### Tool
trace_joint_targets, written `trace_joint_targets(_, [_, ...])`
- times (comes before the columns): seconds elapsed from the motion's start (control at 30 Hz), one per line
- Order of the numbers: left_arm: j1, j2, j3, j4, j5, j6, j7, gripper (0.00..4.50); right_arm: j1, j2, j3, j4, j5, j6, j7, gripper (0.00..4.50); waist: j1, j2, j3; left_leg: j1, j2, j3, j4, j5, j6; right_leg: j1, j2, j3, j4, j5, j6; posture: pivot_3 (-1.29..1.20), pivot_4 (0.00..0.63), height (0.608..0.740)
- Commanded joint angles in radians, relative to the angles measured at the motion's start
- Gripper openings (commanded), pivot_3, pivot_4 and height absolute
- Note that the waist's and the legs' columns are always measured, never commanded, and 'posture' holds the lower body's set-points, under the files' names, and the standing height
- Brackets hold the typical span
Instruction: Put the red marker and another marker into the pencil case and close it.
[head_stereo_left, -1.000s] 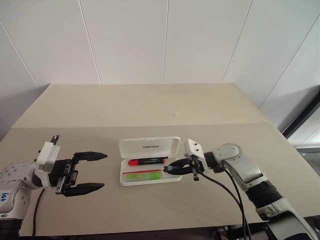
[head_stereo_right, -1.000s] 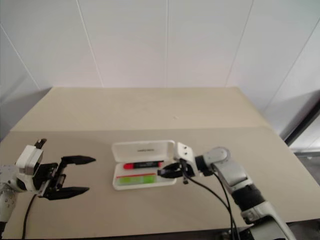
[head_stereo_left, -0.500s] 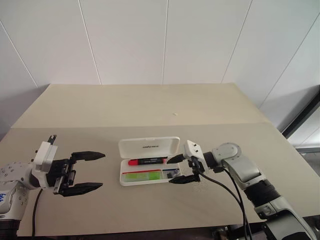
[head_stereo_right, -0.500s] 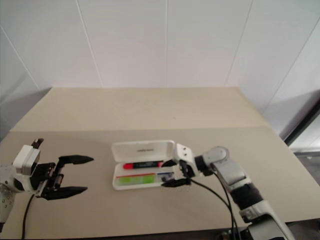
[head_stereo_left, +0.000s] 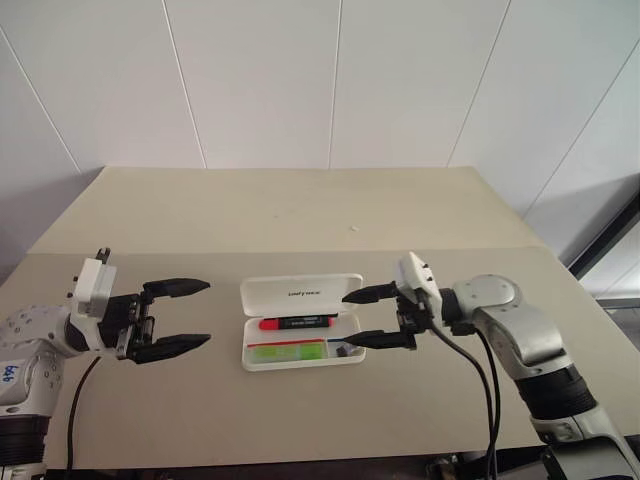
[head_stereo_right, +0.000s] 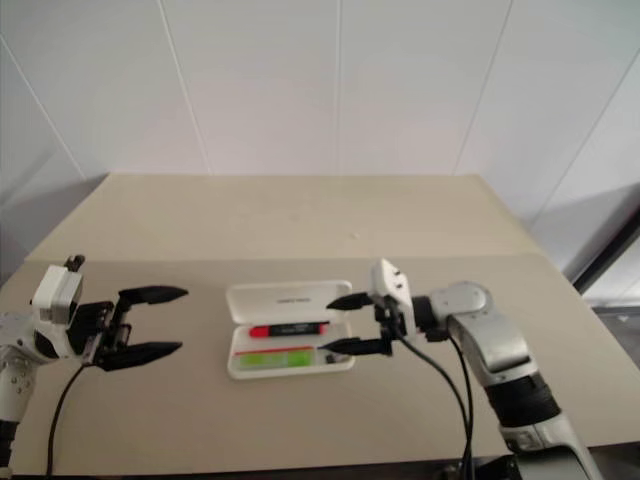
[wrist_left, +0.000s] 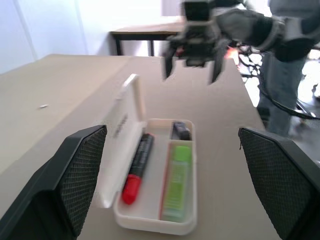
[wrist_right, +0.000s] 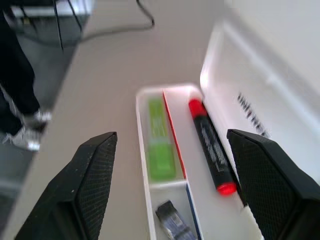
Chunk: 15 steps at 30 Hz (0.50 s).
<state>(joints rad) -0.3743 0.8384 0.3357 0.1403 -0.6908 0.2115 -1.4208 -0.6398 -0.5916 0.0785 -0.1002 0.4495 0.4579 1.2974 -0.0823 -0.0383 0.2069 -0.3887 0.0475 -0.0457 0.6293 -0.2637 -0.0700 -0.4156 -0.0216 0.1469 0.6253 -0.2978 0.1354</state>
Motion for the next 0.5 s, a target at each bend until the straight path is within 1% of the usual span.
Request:
trace_joint_targets(0.03, [-0.060, 0.024, -0.008, 0.043, 0.025, 0.015, 0.015, 4.50, 0.026, -0.022, -0.101, -0.083, 0.112, 0.031, -0.013, 4.48, 0.000, 0.000, 0.000, 0.000, 0.000, 0.000, 0.000, 0.000, 0.000, 0.000, 0.000, 0.000, 0.000, 0.000, 0.000, 0.00, 0.150, 0.740])
trace_joint_targets(0.13, [-0.134, 0.024, -0.034, 0.123, 0.060, 0.003, 0.008, 4.50, 0.055, -0.040, -0.164, -0.098, 0.160, 0.031, -0.022, 4.48, 0.000, 0.000, 0.000, 0.000, 0.000, 0.000, 0.001, 0.000, 0.000, 0.000, 0.000, 0.000, 0.001, 0.000, 0.000, 0.00, 0.150, 0.740])
trace_joint_targets(0.23, [-0.186, 0.020, -0.052, 0.186, 0.087, -0.015, -0.006, 4.50, 0.070, -0.060, -0.182, -0.089, 0.160, 0.016, -0.032, 4.48, -0.001, 0.000, 0.000, 0.001, 0.000, 0.000, 0.001, 0.000, 0.000, 0.000, 0.001, 0.000, 0.001, 0.000, 0.000, 0.00, 0.150, 0.740])
trace_joint_targets(0.37, [-0.326, 0.008, -0.100, 0.367, 0.163, -0.068, -0.009, 4.50, 0.082, -0.095, -0.221, -0.046, 0.148, -0.004, -0.048, 4.48, 0.000, 0.000, 0.000, 0.000, 0.000, 0.000, 0.001, 0.000, 0.000, 0.000, 0.001, 0.000, 0.001, 0.000, 0.000, 0.00, 0.150, 0.740])
trace_joint_targets(0.43, [-0.384, 0.006, -0.120, 0.455, 0.196, -0.078, -0.014, 4.10, 0.089, -0.104, -0.231, -0.037, 0.147, -0.016, -0.052, 4.50, 0.001, 0.000, 0.000, 0.000, 0.000, 0.000, 0.001, 0.000, 0.000, 0.000, 0.001, 0.000, 0.001, 0.000, 0.000, 0.00, 0.150, 0.740])
trace_joint_targets(0.5, [-0.447, 0.005, -0.141, 0.551, 0.235, -0.102, -0.026, 3.54, 0.103, -0.110, -0.246, -0.040, 0.154, -0.018, -0.057, 4.50, 0.001, 0.000, 0.000, 0.000, 0.000, 0.000, 0.001, 0.000, 0.000, 0.000, 0.001, 0.000, 0.001, 0.000, 0.000, 0.00, 0.150, 0.740])
